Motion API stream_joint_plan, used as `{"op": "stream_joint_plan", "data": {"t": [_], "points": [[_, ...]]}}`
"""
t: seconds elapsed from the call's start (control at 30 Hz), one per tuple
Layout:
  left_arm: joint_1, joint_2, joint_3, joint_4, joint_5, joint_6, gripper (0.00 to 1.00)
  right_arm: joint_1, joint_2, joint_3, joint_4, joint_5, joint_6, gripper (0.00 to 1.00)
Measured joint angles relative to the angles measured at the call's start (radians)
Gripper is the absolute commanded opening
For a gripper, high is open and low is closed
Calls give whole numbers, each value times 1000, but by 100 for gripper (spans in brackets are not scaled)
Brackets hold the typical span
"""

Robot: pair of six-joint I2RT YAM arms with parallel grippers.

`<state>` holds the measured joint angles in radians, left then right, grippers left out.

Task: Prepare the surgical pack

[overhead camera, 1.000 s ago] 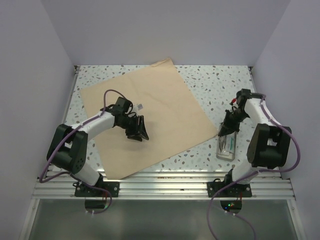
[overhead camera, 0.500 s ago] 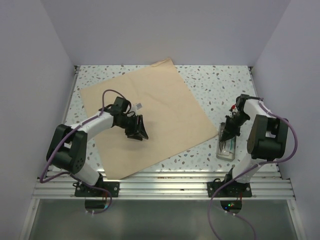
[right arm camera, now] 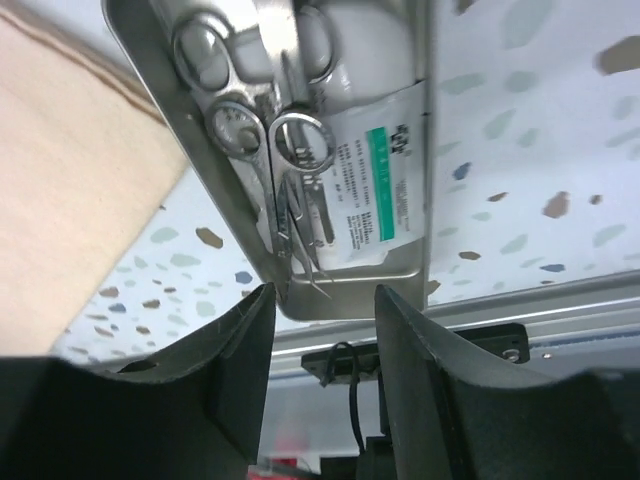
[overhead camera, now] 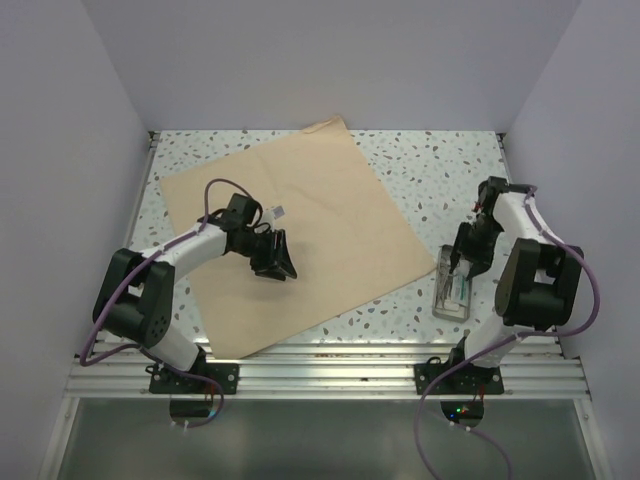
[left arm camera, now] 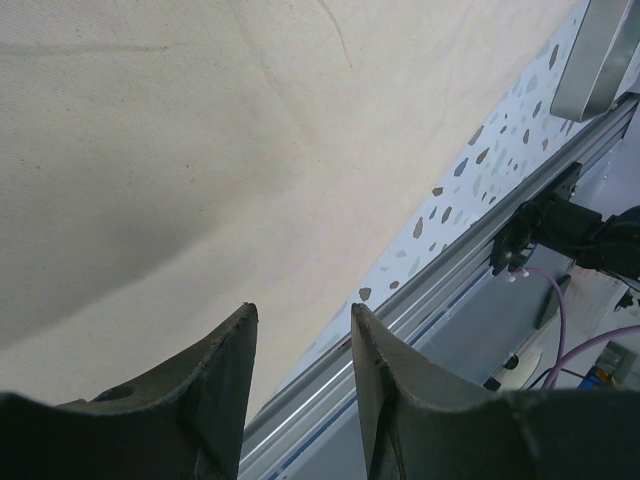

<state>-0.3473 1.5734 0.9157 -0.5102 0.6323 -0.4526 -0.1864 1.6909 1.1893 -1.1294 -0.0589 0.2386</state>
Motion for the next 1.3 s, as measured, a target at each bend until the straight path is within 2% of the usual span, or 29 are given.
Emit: {"op": "stream_joint_plan", "data": {"t": [0.17,0.3,0.5,0.73,0.97,1.17,1.3], "points": [[0,0,-21,11,10,1,46,0,-24,80,-2,122,34,41],[0,0,-24,9,14,1,46,-2,41,110,2,182,38,37],[0,-18,-26,3,7,2,45,-14,142,114,11,218,29,36],[0,-40,-26,-6,-13,2,45,-51,161,91,51,225,11,30],[0,-43,-26,-15,-27,2,45,-55,187,43,79,216,-1,20],[0,-51,-26,-29,-34,2,45,-55,188,38,93,203,-11,3],[0,-51,-26,-31,-35,2,45,-57,188,39,94,201,-11,0]]}}
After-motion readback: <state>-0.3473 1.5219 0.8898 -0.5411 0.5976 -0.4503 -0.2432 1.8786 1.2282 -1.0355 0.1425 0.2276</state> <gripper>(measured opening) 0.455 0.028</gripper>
